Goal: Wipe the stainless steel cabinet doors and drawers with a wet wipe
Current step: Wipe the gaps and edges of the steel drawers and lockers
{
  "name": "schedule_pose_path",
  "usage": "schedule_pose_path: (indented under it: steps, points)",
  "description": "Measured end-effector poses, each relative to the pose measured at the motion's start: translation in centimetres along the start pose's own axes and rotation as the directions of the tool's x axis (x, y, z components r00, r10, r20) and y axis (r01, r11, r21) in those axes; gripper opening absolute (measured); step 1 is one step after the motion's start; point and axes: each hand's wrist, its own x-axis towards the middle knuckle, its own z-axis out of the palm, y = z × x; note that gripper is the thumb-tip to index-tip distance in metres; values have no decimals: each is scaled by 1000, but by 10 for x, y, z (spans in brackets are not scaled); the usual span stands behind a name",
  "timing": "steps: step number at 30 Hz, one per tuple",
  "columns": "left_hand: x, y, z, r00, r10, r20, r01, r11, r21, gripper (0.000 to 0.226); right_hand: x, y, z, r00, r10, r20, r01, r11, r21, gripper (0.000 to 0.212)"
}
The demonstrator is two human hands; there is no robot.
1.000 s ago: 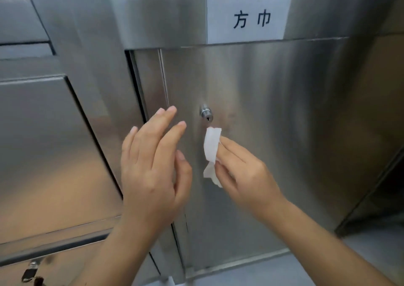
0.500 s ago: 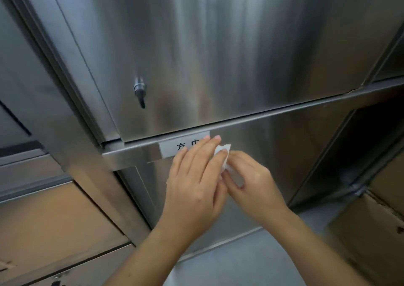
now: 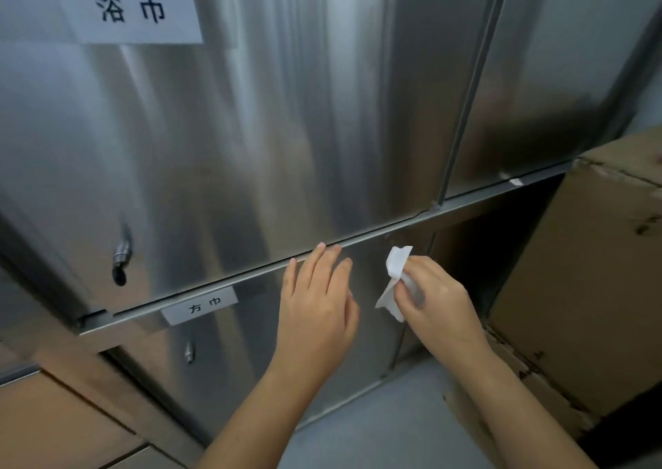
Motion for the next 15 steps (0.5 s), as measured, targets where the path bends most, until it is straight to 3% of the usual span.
schedule_pose_path:
  steps: [4, 9, 15]
  points:
    - [8, 34, 11, 1000, 25, 4, -25, 1000, -8, 29, -6, 20, -28, 999, 47, -9, -47, 998, -37, 15]
    - [15, 55, 27, 997, 68, 37, -67, 997, -36, 32, -13, 37, -38, 991, 130, -11, -131, 988, -85, 19]
    - [37, 56, 55, 992, 104, 74, -100, 993, -59, 36, -3, 54, -28, 993, 114, -24, -116, 978, -173, 21]
